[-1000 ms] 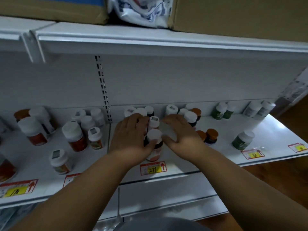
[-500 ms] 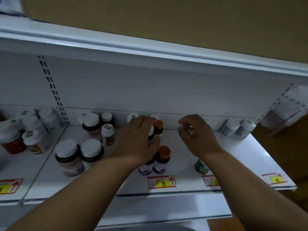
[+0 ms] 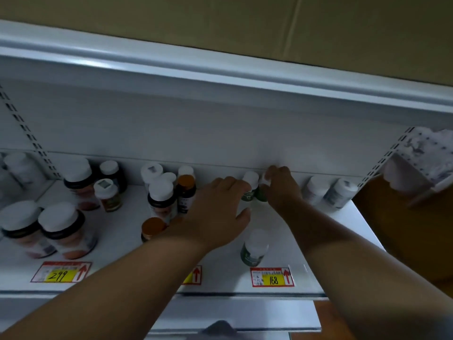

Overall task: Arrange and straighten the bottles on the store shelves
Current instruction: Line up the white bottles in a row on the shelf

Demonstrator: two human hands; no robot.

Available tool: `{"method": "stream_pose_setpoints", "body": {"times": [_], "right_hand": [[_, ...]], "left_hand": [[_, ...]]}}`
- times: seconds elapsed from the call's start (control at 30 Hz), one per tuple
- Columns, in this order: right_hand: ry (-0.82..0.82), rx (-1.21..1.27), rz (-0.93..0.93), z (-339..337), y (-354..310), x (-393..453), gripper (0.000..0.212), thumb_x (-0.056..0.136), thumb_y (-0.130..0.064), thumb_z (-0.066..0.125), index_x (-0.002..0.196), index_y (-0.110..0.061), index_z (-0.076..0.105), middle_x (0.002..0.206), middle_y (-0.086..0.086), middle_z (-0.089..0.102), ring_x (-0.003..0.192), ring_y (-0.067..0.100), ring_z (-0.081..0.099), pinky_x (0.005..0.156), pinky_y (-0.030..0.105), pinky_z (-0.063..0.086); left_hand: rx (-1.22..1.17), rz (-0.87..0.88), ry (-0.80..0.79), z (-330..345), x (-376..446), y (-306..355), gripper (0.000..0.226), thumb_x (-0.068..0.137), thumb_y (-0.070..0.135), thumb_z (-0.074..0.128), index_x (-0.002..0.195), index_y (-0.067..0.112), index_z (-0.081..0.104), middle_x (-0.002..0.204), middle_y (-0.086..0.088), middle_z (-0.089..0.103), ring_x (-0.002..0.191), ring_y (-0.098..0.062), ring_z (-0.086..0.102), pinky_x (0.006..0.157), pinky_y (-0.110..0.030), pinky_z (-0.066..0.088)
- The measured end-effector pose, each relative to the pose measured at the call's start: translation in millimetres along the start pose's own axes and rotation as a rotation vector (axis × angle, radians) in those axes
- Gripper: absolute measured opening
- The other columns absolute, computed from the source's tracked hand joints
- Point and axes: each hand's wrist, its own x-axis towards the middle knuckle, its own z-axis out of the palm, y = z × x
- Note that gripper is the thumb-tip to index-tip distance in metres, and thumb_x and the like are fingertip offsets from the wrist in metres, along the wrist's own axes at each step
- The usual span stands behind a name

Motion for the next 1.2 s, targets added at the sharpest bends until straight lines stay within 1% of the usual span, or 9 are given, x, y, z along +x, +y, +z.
{"method": "stream_pose_setpoints", "body": {"times": [0.1, 0.23, 0.37, 0.53, 0.67, 0.8, 0.9, 1.0, 1.2], "right_hand": [[0.034, 0.018, 0.023, 0.5, 2.6, 1.9, 0.03, 0.09, -0.021, 0.057, 0.115, -0.008, 0.048, 0.119, 0.019, 0.046, 0.101, 0.039, 0.057, 0.084, 0.04, 0.047], [0.095, 0.195, 0.111, -11.9, 17.9, -18.6, 0.047, 0.087, -0.04, 0.063, 0.126, -0.016, 0.051, 0.124, 0.012, 0.053, 0.106, 0.03, 0.058, 0.088, 0.039, 0.05], [0.176, 0.333, 0.16, -29.7, 33.0, -49.6, 0.035, 0.087, -0.048, 0.061, 0.079, -0.013, 0.057, 0.081, 0.005, 0.061, 0.073, 0.02, 0.06, 0.057, 0.029, 0.049], [0.151, 0.783, 0.213, -42.0, 38.0, -84.0, 0.063, 0.068, -0.066, 0.062, 0.093, -0.008, 0.053, 0.093, 0.01, 0.064, 0.088, 0.025, 0.068, 0.067, 0.047, 0.061], [0.107, 0.529, 0.158, -30.8, 44.6, -105.9, 0.047, 0.074, -0.063, 0.061, 0.088, -0.02, 0.051, 0.085, 0.004, 0.064, 0.077, 0.022, 0.066, 0.063, 0.045, 0.059], [-0.02, 0.488, 0.067, -9.2, 48.4, -123.4, 0.035, 0.083, -0.045, 0.068, 0.108, -0.029, 0.048, 0.099, 0.0, 0.061, 0.084, 0.018, 0.059, 0.067, 0.026, 0.05], [-0.134, 0.46, -0.109, 3.9, 50.7, -139.6, 0.042, 0.088, -0.042, 0.062, 0.125, -0.033, 0.045, 0.119, 0.0, 0.057, 0.099, 0.019, 0.057, 0.083, 0.031, 0.05], [-0.239, 0.415, -0.224, 13.4, 59.7, -144.0, 0.061, 0.093, -0.035, 0.058, 0.146, -0.029, 0.028, 0.142, -0.002, 0.042, 0.123, 0.016, 0.047, 0.096, 0.021, 0.036], [-0.248, 0.292, -0.358, 13.4, 67.2, -136.3, 0.071, 0.091, -0.034, 0.061, 0.149, -0.024, 0.022, 0.146, 0.003, 0.04, 0.127, 0.023, 0.045, 0.104, 0.029, 0.038]], "left_hand": [[0.002, -0.001, -0.01, 6.4, 1.8, 2.2, 0.046, 0.088, 0.046, 0.045, 0.127, 0.023, 0.05, 0.12, 0.001, 0.054, 0.106, -0.021, 0.049, 0.089, -0.042, 0.045], [-0.063, 0.039, -0.053, 16.2, -2.5, 0.2, 0.043, 0.092, 0.039, 0.053, 0.131, 0.023, 0.049, 0.126, 0.002, 0.05, 0.113, -0.018, 0.045, 0.095, -0.03, 0.035], [-0.118, 0.042, -0.124, 25.0, -7.7, 4.1, 0.049, 0.093, 0.046, 0.051, 0.138, 0.027, 0.042, 0.135, 0.005, 0.044, 0.122, -0.015, 0.039, 0.096, -0.023, 0.025], [-0.051, 0.033, -0.342, 39.0, -9.8, 18.5, 0.079, 0.088, 0.057, 0.057, 0.151, 0.027, 0.019, 0.152, 0.002, 0.027, 0.137, -0.021, 0.028, 0.11, -0.031, 0.022], [0.002, 0.019, -0.455, 55.9, -12.8, 28.0, 0.084, 0.087, 0.049, 0.062, 0.152, 0.029, 0.014, 0.151, -0.002, 0.027, 0.132, -0.024, 0.036, 0.108, -0.036, 0.034], [0.049, -0.062, -0.448, 67.7, -11.0, 35.5, 0.058, 0.089, 0.037, 0.062, 0.139, 0.026, 0.035, 0.131, -0.004, 0.045, 0.113, -0.024, 0.049, 0.089, -0.036, 0.044], [0.077, -0.093, -0.408, 73.1, -13.5, 40.3, 0.041, 0.087, 0.029, 0.063, 0.123, 0.022, 0.043, 0.116, -0.005, 0.048, 0.099, -0.024, 0.051, 0.074, -0.035, 0.042], [0.054, -0.133, -0.406, 75.0, -13.3, 40.7, 0.041, 0.085, 0.029, 0.066, 0.119, 0.022, 0.044, 0.112, -0.004, 0.048, 0.093, -0.021, 0.049, 0.071, -0.032, 0.037], [0.071, -0.178, -0.379, 75.5, -12.2, 40.4, 0.048, 0.08, 0.037, 0.071, 0.118, 0.023, 0.046, 0.11, -0.001, 0.051, 0.093, -0.02, 0.051, 0.071, -0.031, 0.037]]}}
